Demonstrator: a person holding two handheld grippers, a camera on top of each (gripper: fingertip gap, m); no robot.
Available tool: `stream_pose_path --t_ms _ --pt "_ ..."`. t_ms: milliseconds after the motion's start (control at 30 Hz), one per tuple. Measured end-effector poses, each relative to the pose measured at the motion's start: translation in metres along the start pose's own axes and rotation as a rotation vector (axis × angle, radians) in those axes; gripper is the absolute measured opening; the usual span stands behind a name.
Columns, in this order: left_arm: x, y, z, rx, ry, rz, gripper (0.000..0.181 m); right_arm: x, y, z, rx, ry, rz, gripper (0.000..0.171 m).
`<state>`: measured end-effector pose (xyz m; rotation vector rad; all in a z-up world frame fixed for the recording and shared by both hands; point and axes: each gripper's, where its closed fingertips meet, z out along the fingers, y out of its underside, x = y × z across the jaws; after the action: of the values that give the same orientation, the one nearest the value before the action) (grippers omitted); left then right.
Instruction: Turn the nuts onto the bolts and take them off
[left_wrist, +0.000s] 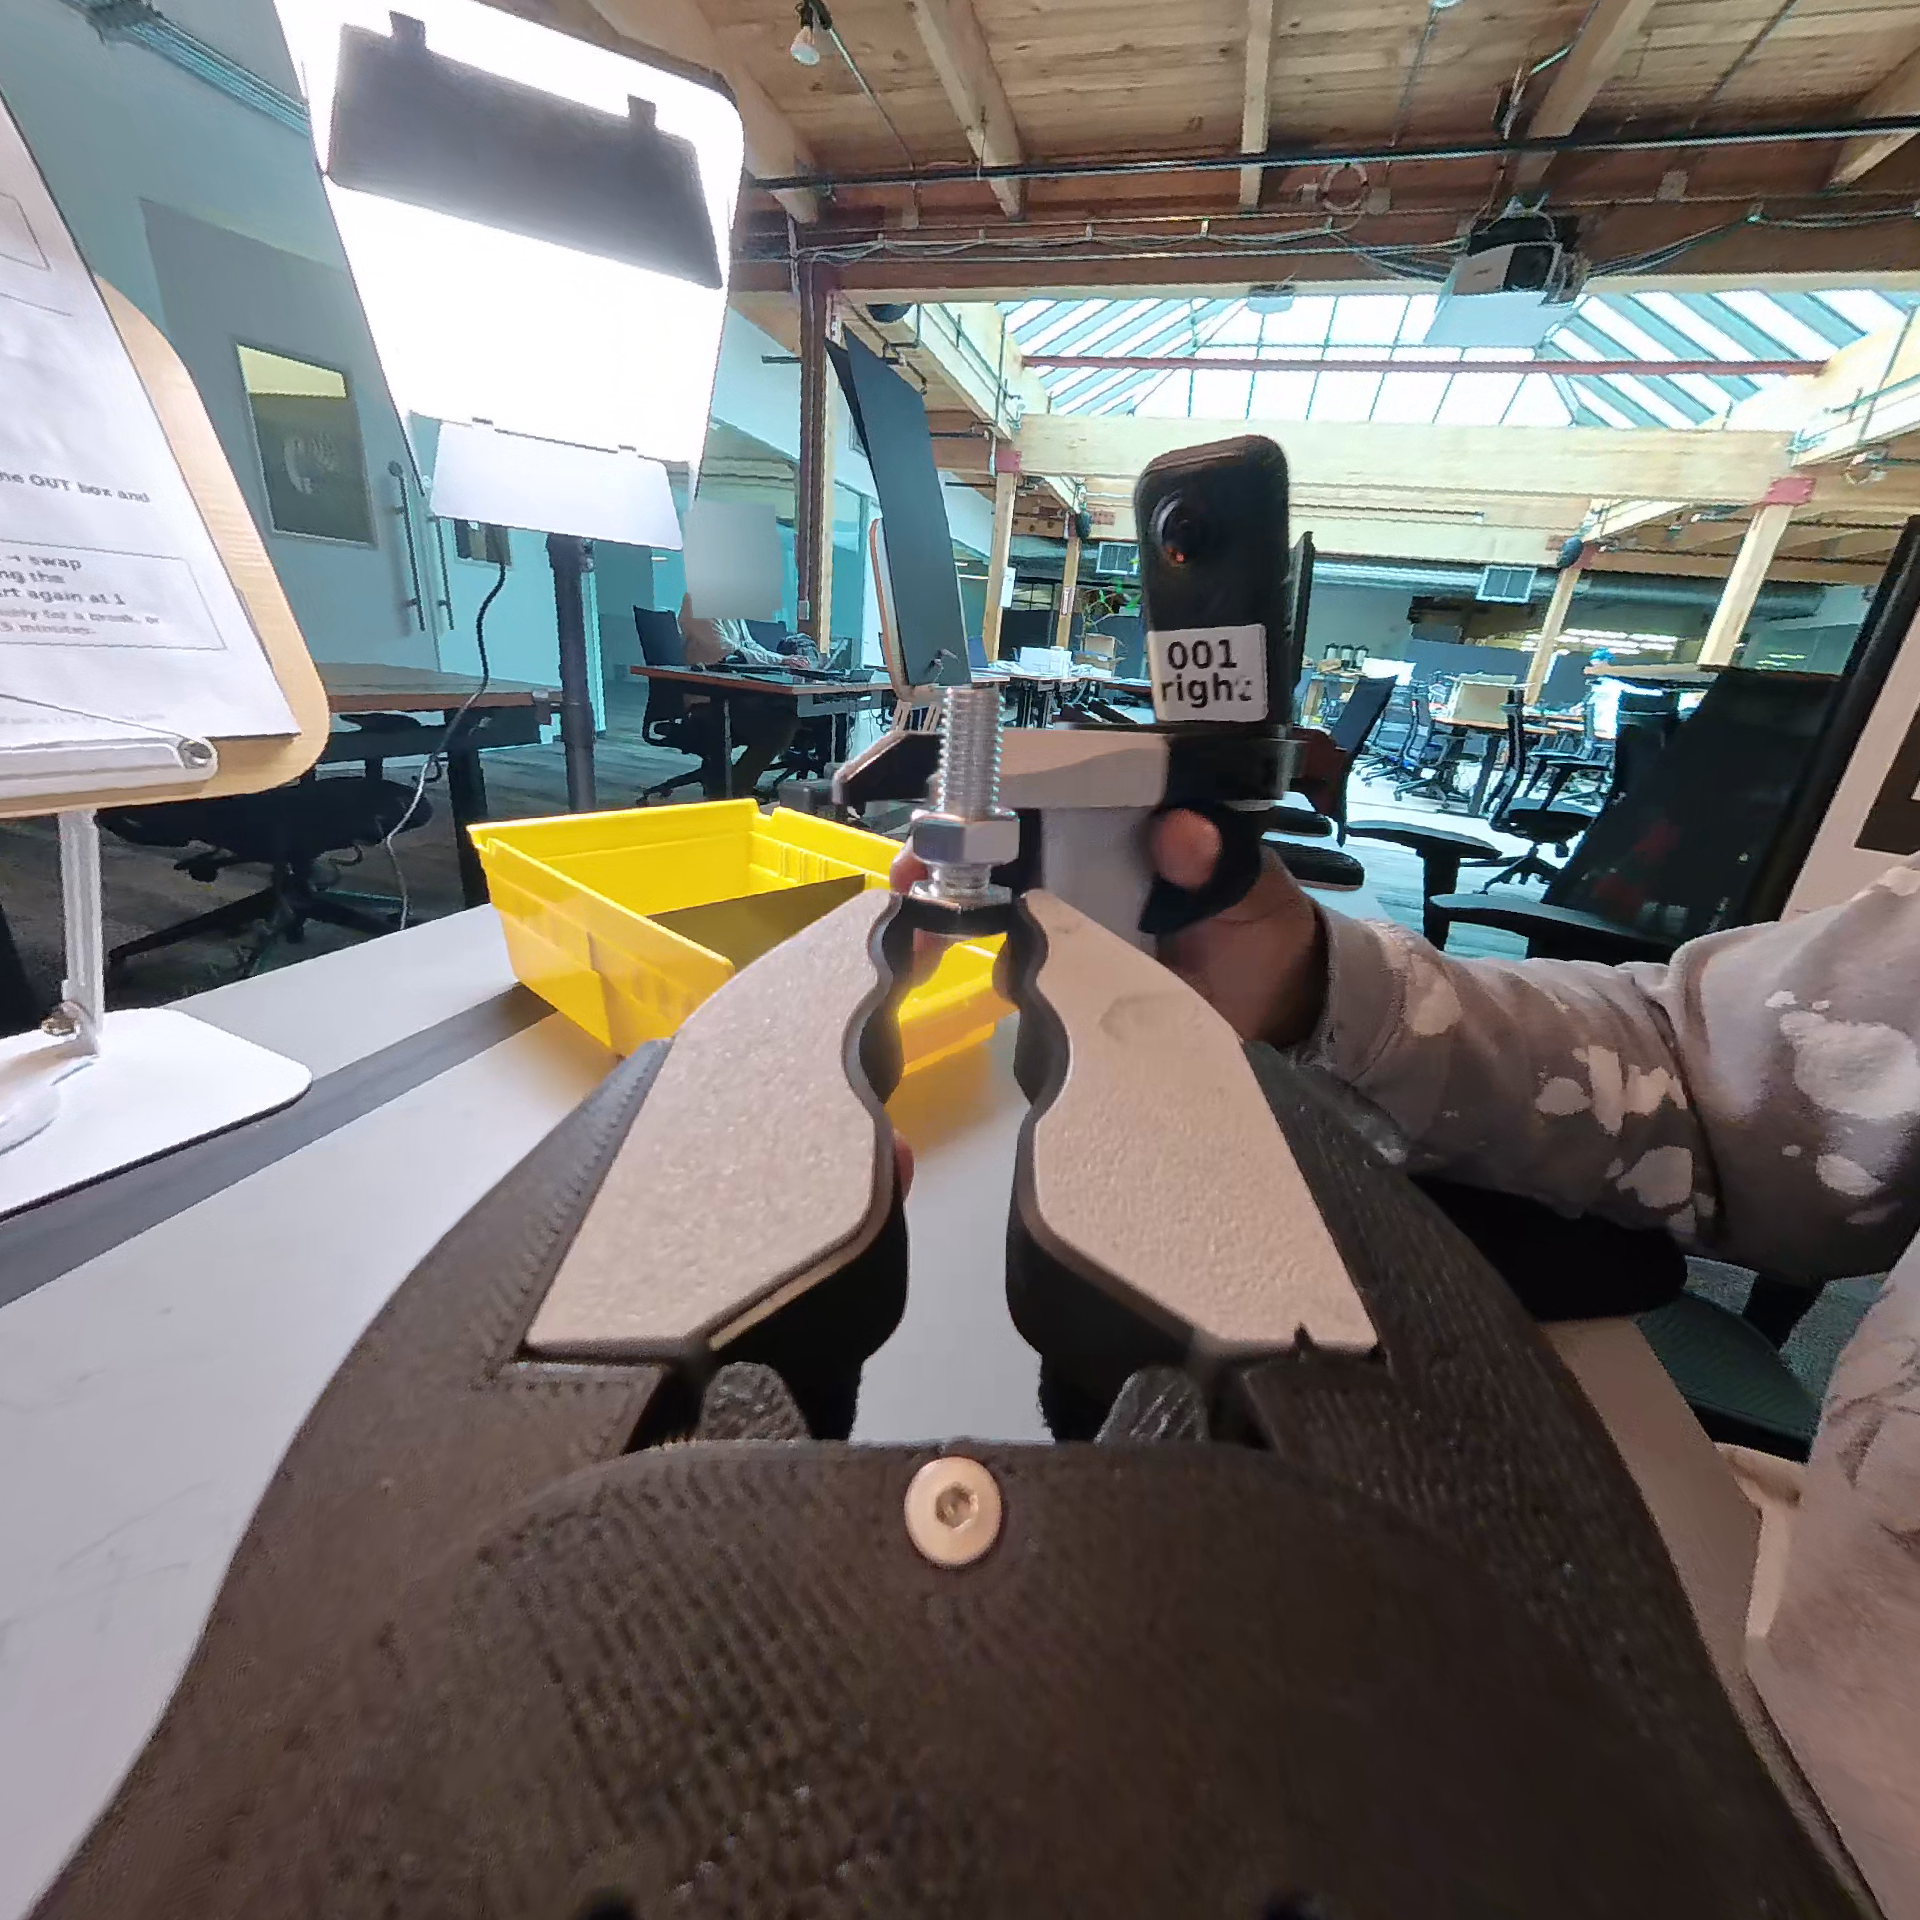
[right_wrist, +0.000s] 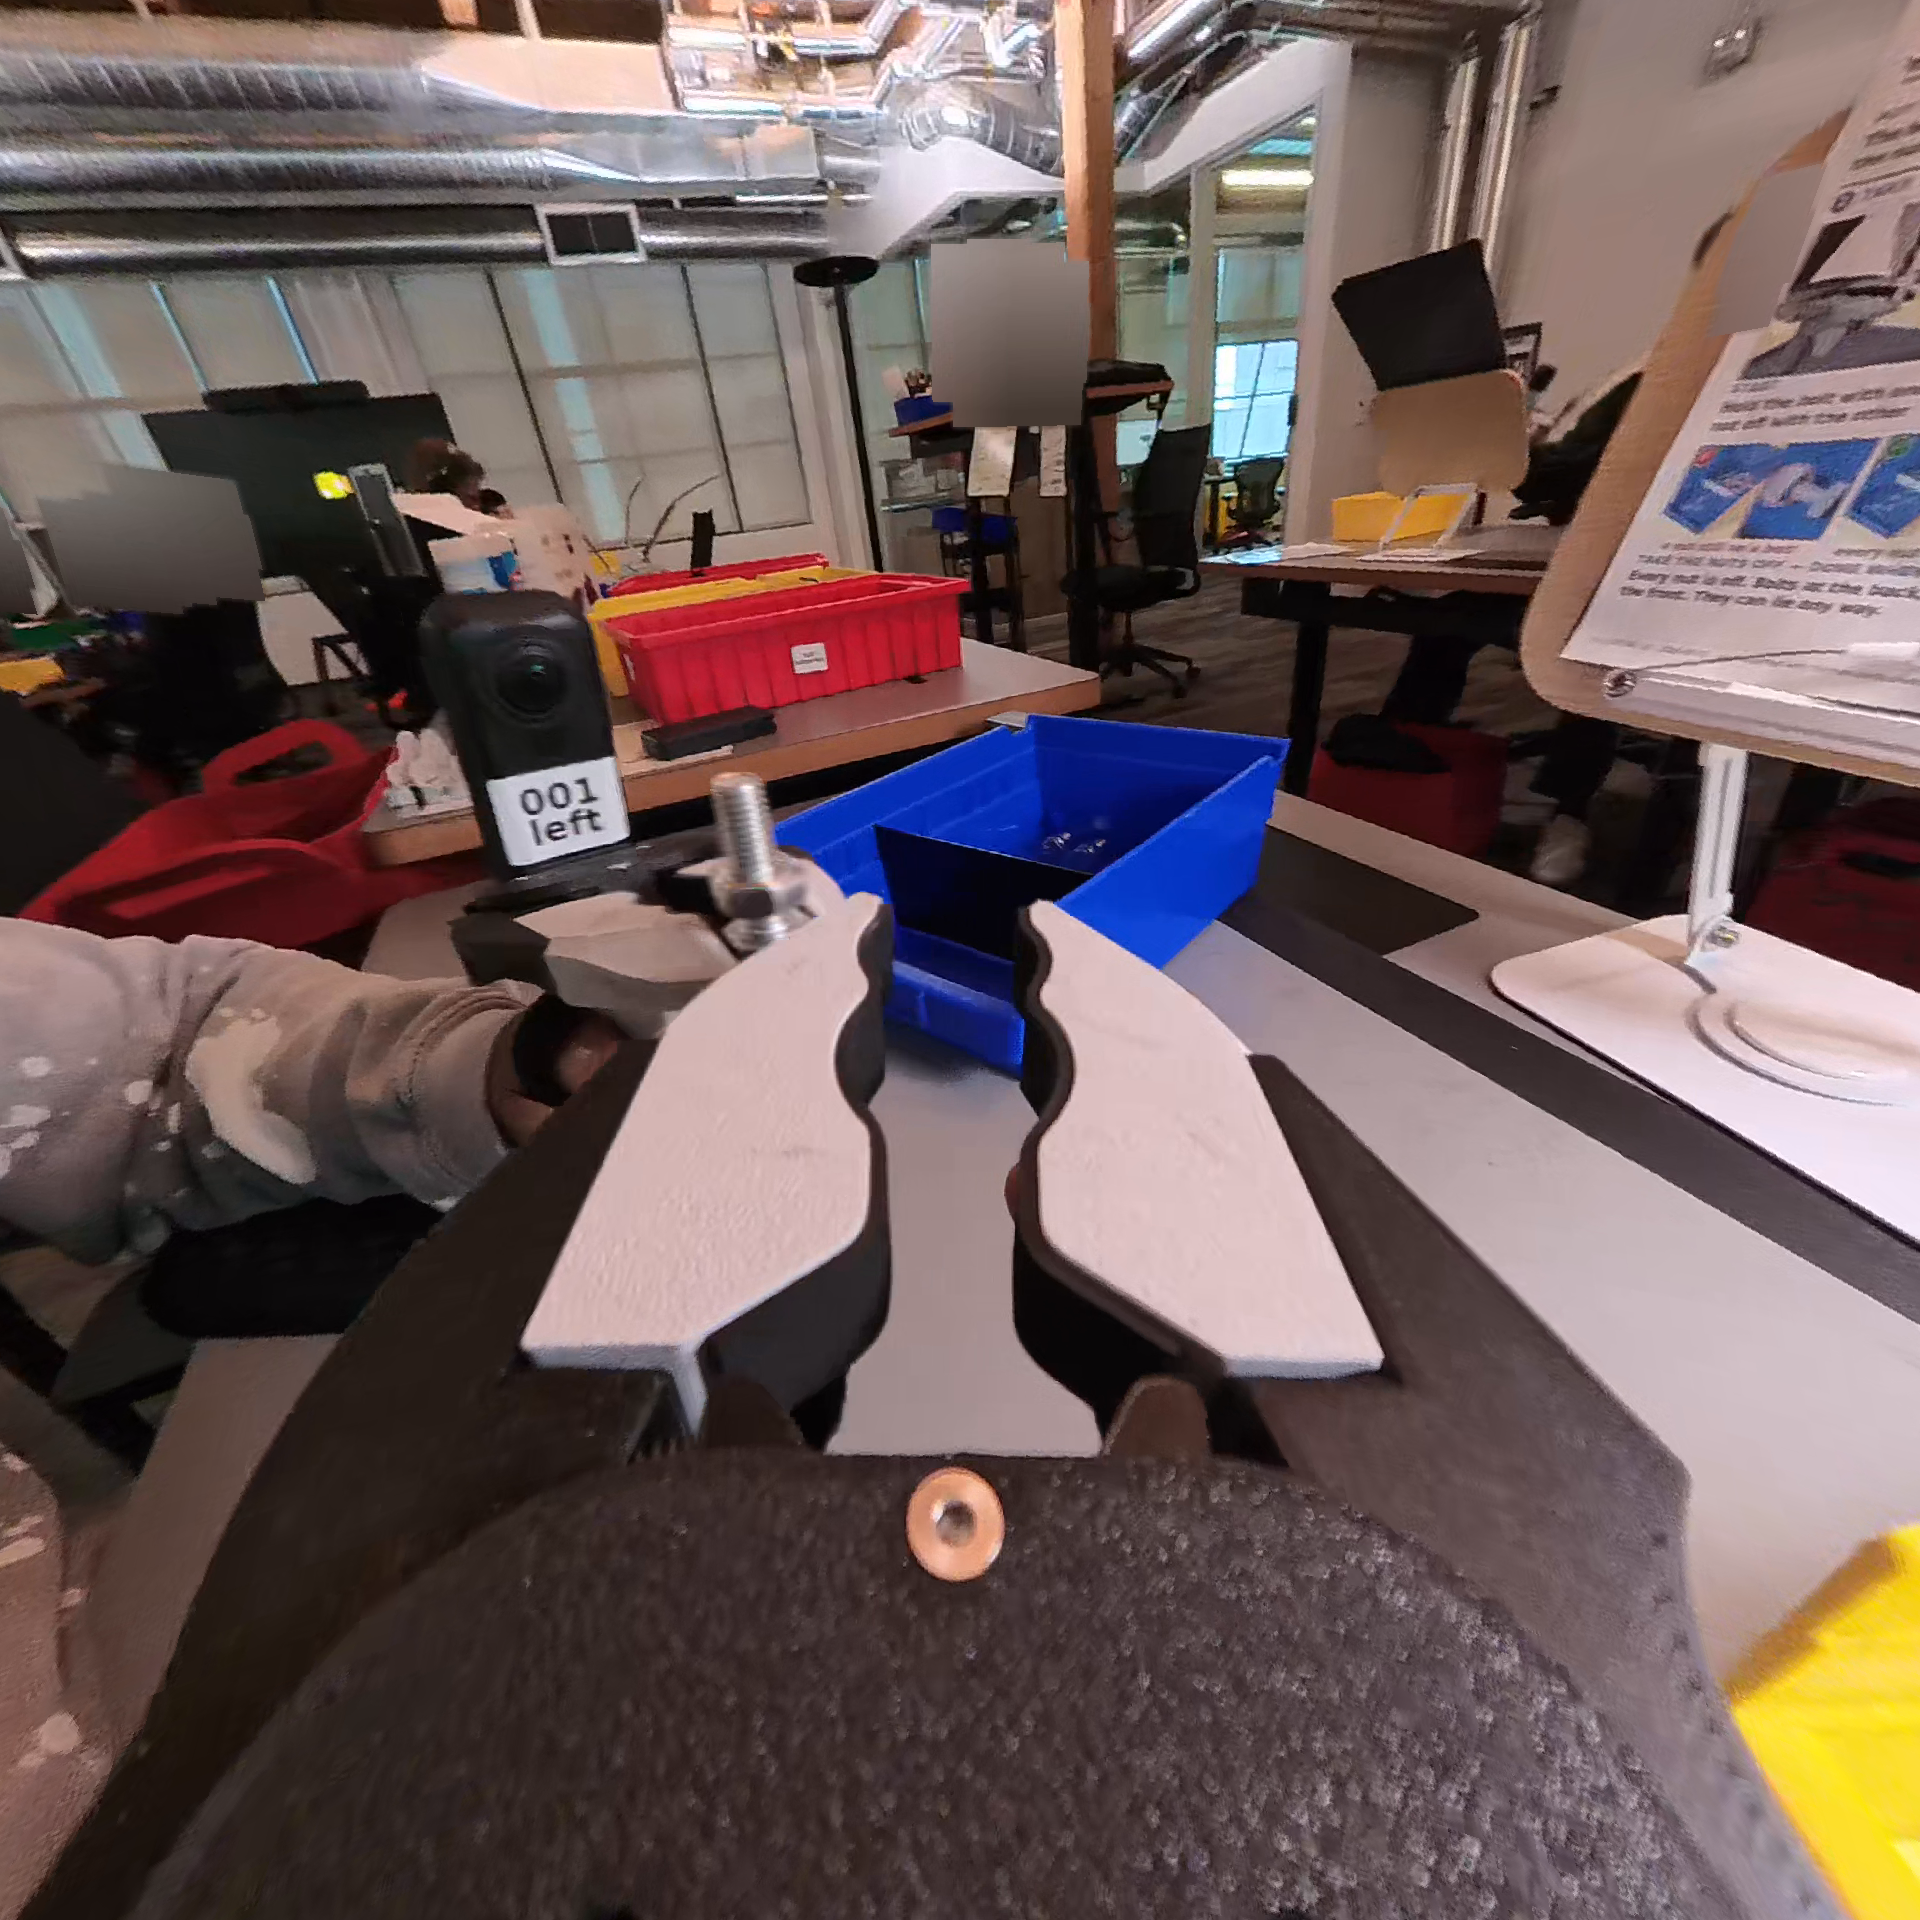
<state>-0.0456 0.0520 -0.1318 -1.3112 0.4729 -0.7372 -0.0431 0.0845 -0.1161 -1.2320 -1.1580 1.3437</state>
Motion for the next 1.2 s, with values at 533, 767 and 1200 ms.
stream_pose_path --t_ms 533,767,1200 --pt "0.000 0.004 0.001 -0.012 -0.003 -0.004 0.018 -0.021 0.003 0.005 -0.018 -0.088 -0.015 0.035" --pt "0.002 -0.001 -0.001 0.007 0.009 -0.008 0.018 -0.007 0.006 0.006 -0.024 0.004 -0.002 0.013" --pt "0.005 0.000 0.001 0.005 0.018 -0.004 0.018 -0.018 0.003 0.007 -0.006 -0.041 -0.001 0.020"
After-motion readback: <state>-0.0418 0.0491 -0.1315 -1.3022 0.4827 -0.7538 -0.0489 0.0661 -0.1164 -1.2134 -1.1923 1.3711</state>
